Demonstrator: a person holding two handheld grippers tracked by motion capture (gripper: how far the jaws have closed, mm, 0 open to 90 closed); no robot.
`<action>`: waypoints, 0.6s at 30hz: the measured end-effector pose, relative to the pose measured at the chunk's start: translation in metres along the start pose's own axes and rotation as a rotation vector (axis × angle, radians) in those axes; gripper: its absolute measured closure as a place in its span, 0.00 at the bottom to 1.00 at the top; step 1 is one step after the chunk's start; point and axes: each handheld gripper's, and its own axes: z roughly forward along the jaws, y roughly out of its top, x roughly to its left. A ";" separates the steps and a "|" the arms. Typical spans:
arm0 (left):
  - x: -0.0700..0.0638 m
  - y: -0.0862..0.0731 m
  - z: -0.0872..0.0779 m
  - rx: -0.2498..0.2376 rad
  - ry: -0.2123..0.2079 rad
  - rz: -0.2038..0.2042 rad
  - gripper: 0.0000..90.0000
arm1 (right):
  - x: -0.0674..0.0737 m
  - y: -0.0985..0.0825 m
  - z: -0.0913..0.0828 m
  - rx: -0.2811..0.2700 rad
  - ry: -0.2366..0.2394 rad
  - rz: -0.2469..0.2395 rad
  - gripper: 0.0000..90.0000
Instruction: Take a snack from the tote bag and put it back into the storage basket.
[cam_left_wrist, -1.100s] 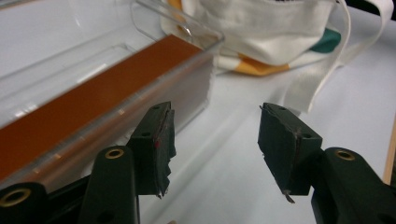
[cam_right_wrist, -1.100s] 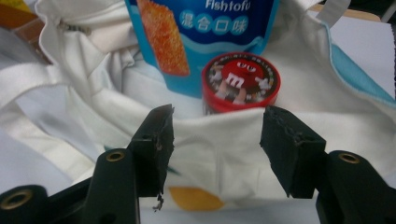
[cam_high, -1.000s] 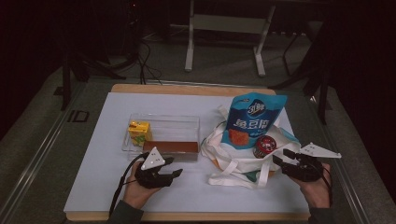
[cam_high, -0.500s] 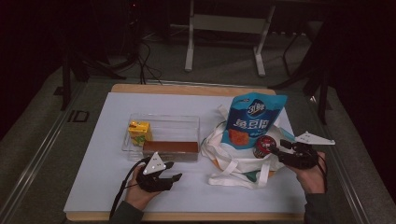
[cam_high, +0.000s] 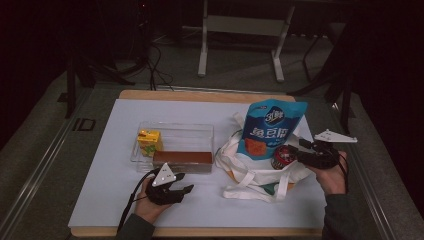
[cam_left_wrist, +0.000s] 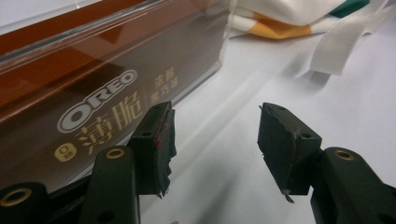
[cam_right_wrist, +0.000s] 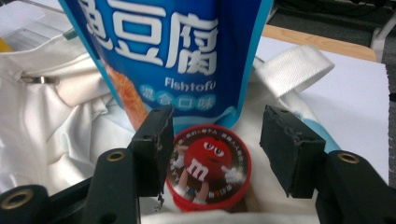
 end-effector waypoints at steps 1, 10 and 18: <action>0.001 0.000 0.000 0.000 0.001 0.000 0.51 | 0.000 0.002 0.001 -0.002 -0.001 -0.001 0.48; 0.001 -0.002 0.003 0.012 0.003 0.009 0.51 | -0.003 0.013 0.005 -0.005 -0.005 -0.009 0.48; 0.000 -0.002 0.004 0.008 0.005 0.009 0.52 | -0.003 0.027 0.011 -0.022 0.004 0.005 0.47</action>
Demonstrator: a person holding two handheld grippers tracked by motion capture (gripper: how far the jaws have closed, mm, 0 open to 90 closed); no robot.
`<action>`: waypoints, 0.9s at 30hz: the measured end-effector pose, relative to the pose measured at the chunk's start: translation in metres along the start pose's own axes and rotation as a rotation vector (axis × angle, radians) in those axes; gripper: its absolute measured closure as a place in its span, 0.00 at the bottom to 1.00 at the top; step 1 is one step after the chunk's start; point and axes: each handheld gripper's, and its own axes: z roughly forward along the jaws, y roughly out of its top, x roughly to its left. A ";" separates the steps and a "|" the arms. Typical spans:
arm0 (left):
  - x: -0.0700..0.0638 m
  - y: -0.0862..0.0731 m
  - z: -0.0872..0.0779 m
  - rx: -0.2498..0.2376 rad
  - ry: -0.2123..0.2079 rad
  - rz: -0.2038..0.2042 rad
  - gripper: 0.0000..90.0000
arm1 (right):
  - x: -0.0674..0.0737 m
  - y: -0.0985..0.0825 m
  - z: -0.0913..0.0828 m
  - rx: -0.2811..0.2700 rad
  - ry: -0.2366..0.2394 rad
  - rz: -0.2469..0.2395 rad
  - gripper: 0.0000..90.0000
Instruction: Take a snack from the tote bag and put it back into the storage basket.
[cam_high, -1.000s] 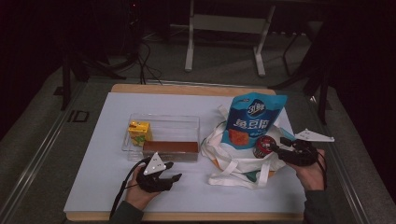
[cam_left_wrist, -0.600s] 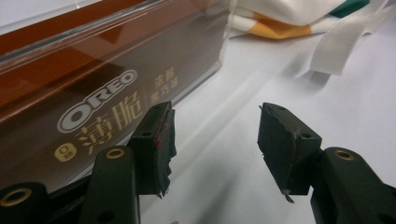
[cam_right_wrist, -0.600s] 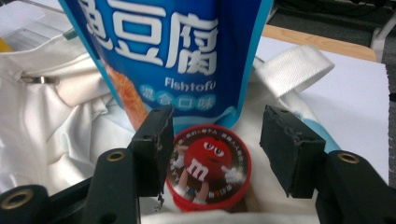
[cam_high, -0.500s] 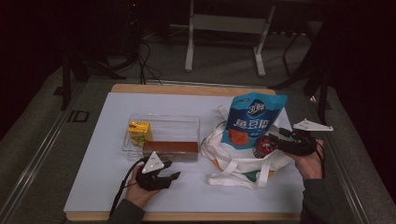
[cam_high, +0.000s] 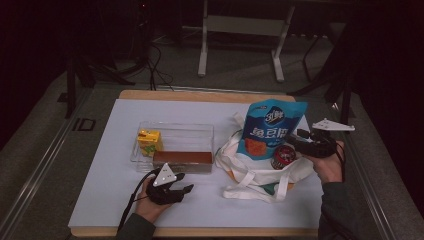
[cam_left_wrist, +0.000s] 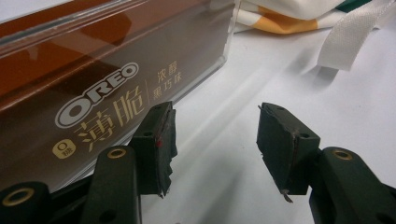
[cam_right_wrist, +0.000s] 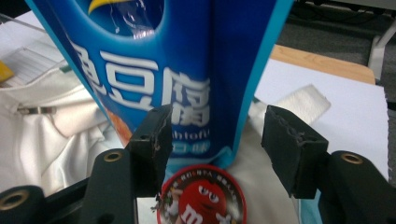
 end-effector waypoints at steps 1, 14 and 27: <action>0.000 0.000 0.000 0.000 0.000 0.001 0.52 | 0.000 0.002 0.001 0.000 0.000 -0.003 0.46; -0.001 0.000 0.001 0.011 0.002 0.008 0.52 | -0.002 0.019 0.007 -0.019 0.006 -0.019 0.45; -0.002 0.001 0.002 0.016 0.003 0.013 0.51 | -0.007 0.021 0.023 -0.045 0.129 0.037 0.51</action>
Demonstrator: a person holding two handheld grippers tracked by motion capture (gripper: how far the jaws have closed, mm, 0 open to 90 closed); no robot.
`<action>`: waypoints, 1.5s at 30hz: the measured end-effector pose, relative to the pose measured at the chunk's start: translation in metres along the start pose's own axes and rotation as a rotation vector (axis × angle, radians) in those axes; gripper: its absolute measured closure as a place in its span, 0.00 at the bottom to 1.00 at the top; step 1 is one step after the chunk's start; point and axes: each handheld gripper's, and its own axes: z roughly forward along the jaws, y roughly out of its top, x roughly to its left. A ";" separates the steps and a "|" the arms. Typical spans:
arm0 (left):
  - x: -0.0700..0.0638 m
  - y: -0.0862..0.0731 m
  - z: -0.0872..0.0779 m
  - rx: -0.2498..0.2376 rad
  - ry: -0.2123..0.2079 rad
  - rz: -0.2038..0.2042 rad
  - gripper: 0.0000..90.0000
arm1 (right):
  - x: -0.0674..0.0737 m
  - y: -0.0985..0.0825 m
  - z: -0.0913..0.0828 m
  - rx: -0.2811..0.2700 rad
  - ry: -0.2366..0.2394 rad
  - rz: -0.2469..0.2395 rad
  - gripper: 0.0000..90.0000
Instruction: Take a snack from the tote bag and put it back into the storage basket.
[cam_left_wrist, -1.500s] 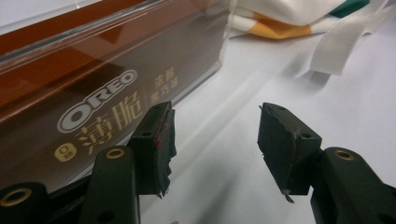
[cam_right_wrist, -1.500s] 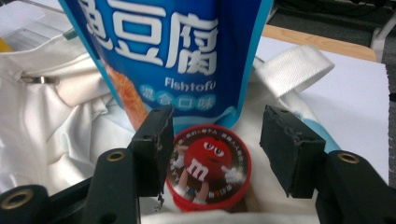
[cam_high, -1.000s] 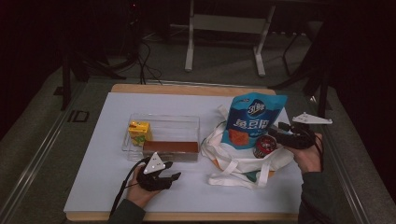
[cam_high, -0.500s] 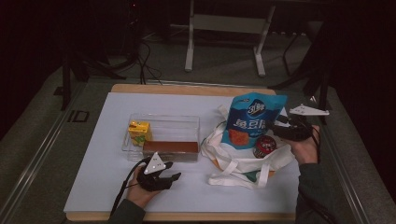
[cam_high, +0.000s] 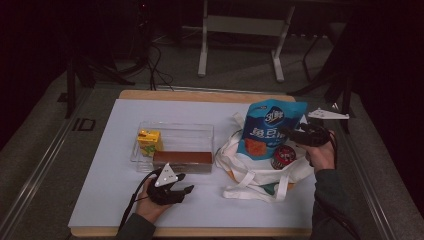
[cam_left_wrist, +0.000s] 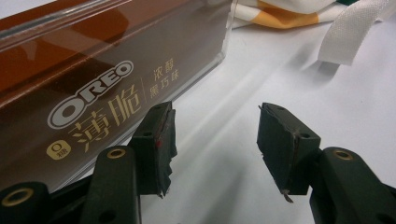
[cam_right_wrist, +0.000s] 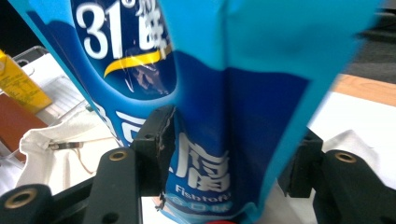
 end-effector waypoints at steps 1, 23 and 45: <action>0.000 0.000 0.000 0.000 0.000 0.000 0.51 | 0.001 -0.001 0.003 0.006 0.008 -0.005 0.51; 0.000 0.001 0.001 0.012 0.003 0.003 0.50 | 0.000 -0.004 0.013 -0.027 0.143 -0.006 0.63; -0.001 0.001 0.002 0.017 0.004 0.004 0.50 | -0.002 -0.013 0.016 -0.081 0.223 0.052 0.89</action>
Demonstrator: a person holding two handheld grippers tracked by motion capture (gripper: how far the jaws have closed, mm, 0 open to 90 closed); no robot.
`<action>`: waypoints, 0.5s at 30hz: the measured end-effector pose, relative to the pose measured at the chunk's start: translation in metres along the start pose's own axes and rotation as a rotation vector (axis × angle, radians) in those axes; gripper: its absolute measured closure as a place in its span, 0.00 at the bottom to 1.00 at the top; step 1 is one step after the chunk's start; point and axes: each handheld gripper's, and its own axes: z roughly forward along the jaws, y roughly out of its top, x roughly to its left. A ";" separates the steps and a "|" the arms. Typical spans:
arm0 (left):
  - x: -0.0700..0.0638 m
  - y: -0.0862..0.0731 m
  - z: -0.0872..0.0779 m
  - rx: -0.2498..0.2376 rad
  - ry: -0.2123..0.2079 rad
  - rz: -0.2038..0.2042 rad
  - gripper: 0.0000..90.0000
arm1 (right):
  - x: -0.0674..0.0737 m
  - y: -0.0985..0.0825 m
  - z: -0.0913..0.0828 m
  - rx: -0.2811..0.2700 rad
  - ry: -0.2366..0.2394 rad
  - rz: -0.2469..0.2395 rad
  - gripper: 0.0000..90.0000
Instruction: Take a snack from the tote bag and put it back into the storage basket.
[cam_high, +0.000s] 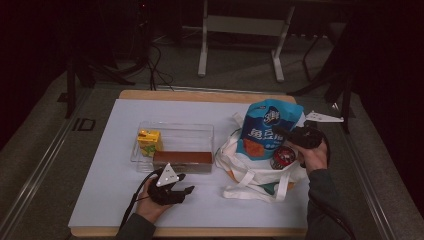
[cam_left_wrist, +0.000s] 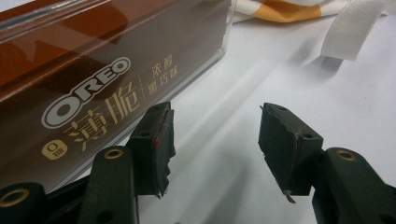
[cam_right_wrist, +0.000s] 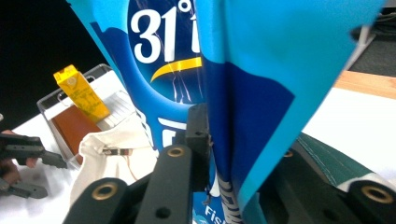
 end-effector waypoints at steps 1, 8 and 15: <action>0.000 0.000 0.000 0.000 0.000 0.000 0.50 | 0.000 0.000 0.000 -0.005 -0.001 0.002 0.90; 0.000 0.000 0.000 0.001 0.000 0.000 0.50 | 0.003 0.000 0.000 -0.025 -0.015 0.011 0.97; 0.000 0.000 0.000 0.002 0.000 0.000 0.50 | 0.006 0.004 0.000 -0.046 0.002 0.026 0.98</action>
